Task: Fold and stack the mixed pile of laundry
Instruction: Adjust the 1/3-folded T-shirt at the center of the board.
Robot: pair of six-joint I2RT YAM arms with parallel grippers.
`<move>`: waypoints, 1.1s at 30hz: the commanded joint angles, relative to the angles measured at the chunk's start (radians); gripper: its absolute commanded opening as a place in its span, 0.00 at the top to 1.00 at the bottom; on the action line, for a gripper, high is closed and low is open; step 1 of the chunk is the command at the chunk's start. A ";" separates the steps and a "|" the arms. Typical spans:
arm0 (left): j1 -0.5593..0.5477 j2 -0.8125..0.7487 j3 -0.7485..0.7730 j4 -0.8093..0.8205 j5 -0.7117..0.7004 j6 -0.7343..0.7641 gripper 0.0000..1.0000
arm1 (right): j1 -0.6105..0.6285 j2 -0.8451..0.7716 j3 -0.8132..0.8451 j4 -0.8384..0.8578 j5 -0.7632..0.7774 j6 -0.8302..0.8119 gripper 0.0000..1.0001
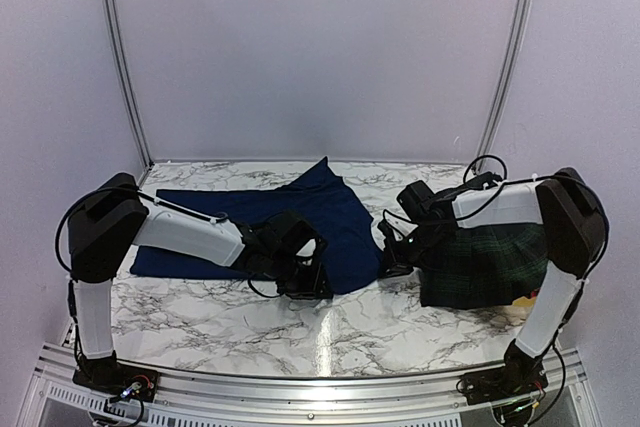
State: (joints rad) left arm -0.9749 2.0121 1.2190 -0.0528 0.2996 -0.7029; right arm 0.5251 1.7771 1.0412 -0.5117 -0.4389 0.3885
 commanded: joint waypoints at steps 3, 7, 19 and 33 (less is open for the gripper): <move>-0.007 -0.002 -0.012 -0.094 -0.056 0.008 0.93 | 0.015 -0.043 0.051 0.004 -0.021 0.013 1.00; -0.003 -0.072 -0.015 -0.113 -0.093 0.022 1.00 | 0.016 -0.076 0.071 0.002 -0.051 0.027 1.00; 0.028 -0.158 -0.012 -0.146 -0.147 0.094 1.00 | 0.016 -0.053 0.130 -0.029 -0.077 0.033 1.00; 0.027 -0.103 0.001 -0.160 -0.083 0.124 1.00 | 0.016 -0.030 0.088 -0.046 -0.084 0.029 0.65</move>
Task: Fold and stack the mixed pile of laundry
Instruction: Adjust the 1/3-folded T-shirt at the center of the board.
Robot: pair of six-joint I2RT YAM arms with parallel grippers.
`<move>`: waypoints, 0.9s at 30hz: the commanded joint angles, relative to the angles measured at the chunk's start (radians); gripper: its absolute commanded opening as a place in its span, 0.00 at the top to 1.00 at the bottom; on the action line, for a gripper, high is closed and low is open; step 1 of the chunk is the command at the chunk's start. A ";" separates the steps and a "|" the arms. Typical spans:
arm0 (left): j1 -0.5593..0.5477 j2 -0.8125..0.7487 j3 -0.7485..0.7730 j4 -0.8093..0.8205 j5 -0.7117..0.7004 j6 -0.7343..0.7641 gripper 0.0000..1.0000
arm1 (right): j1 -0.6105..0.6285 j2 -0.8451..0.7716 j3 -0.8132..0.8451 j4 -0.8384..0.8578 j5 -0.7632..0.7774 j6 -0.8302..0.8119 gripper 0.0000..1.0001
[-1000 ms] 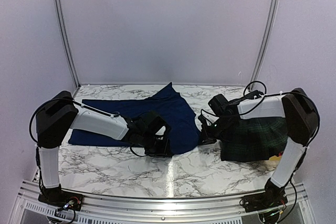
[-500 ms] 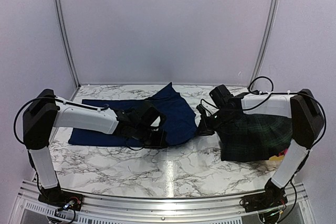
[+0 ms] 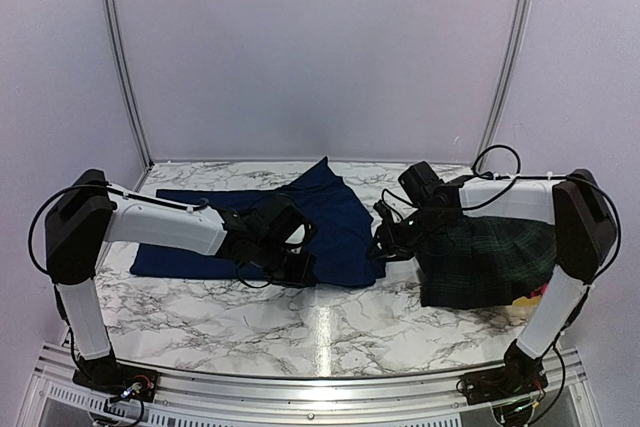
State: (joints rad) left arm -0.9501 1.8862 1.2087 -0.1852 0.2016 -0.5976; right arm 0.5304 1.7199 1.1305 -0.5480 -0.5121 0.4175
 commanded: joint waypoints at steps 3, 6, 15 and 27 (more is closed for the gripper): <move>0.001 0.026 0.011 -0.026 0.018 0.022 1.00 | 0.014 0.039 -0.017 -0.037 0.004 -0.009 0.63; 0.002 0.032 0.011 -0.027 0.020 0.021 1.00 | 0.017 0.027 -0.050 -0.034 0.010 -0.010 0.63; 0.002 0.039 0.012 -0.025 0.022 0.019 1.00 | 0.062 0.070 -0.048 0.013 -0.013 0.017 0.66; 0.055 -0.016 0.054 -0.036 0.058 0.030 1.00 | 0.055 0.029 0.127 -0.038 0.042 0.019 1.00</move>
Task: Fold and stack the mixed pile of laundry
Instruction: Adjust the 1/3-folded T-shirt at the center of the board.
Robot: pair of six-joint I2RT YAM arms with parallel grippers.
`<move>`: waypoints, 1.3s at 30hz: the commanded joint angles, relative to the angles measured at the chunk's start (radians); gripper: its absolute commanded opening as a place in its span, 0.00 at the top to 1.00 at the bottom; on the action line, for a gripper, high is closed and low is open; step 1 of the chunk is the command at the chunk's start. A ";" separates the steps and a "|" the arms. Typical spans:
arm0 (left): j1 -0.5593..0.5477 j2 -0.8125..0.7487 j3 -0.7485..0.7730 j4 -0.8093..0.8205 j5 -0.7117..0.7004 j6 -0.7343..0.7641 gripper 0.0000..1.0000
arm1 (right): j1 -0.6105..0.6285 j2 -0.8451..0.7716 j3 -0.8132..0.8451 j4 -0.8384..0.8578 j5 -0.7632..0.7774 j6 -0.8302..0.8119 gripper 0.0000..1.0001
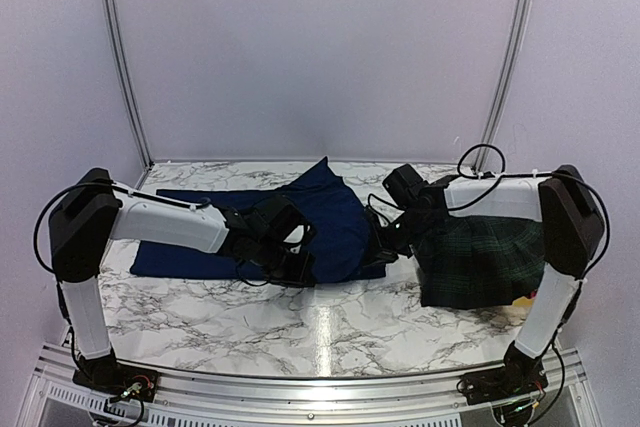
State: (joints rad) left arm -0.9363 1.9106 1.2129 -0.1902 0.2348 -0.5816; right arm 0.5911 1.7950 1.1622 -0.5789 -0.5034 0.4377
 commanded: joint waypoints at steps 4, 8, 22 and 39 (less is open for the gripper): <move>0.108 -0.037 0.080 -0.032 0.060 0.002 1.00 | -0.027 -0.022 0.140 0.014 0.034 0.011 1.00; 0.160 -0.016 0.109 -0.033 0.090 -0.004 1.00 | -0.047 0.029 0.202 0.019 0.032 0.001 1.00; 0.281 0.069 0.163 -0.031 0.089 -0.029 1.00 | -0.088 0.269 0.482 -0.023 0.022 -0.061 1.00; 0.379 0.206 0.313 -0.025 0.103 -0.024 1.00 | -0.117 0.394 0.663 -0.068 0.078 -0.068 1.00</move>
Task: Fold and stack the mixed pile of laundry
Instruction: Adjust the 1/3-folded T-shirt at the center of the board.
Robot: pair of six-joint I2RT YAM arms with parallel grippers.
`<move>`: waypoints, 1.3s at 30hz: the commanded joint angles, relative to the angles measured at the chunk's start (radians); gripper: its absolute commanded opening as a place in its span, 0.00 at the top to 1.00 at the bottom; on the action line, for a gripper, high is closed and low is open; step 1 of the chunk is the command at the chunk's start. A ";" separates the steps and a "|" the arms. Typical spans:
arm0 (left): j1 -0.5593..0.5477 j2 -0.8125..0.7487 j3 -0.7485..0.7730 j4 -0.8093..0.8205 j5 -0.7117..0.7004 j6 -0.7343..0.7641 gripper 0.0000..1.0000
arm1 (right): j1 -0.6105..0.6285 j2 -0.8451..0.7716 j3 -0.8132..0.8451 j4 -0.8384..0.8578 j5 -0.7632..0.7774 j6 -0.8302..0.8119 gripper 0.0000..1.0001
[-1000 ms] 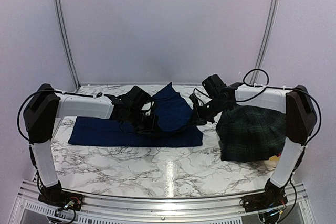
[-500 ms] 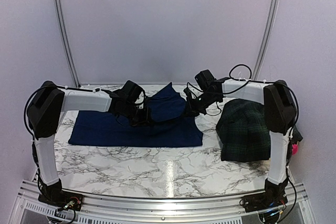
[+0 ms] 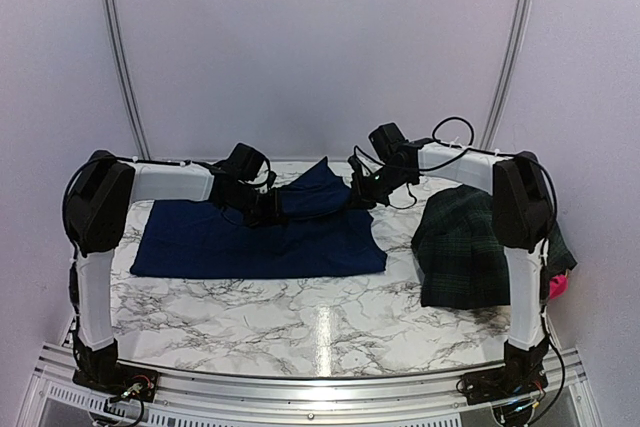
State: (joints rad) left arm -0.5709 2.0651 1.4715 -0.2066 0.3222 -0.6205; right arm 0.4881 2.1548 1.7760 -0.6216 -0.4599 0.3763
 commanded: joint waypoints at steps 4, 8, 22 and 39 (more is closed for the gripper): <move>0.016 0.096 0.099 -0.021 0.028 0.024 1.00 | -0.018 0.047 0.055 -0.035 0.053 -0.011 1.00; 0.029 0.109 0.114 -0.058 -0.027 0.022 0.97 | -0.026 0.059 0.062 -0.036 0.053 -0.011 1.00; 0.385 -0.331 -0.263 -0.142 -0.055 0.128 0.22 | -0.051 -0.158 -0.138 -0.039 -0.005 -0.098 0.42; 0.589 -0.429 -0.547 -0.227 -0.196 0.131 0.48 | 0.057 -0.103 -0.437 0.064 -0.019 -0.073 0.58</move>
State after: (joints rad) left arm -0.0460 1.6432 0.9497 -0.3954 0.1864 -0.4850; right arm 0.5606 2.0342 1.3941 -0.5644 -0.5312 0.3206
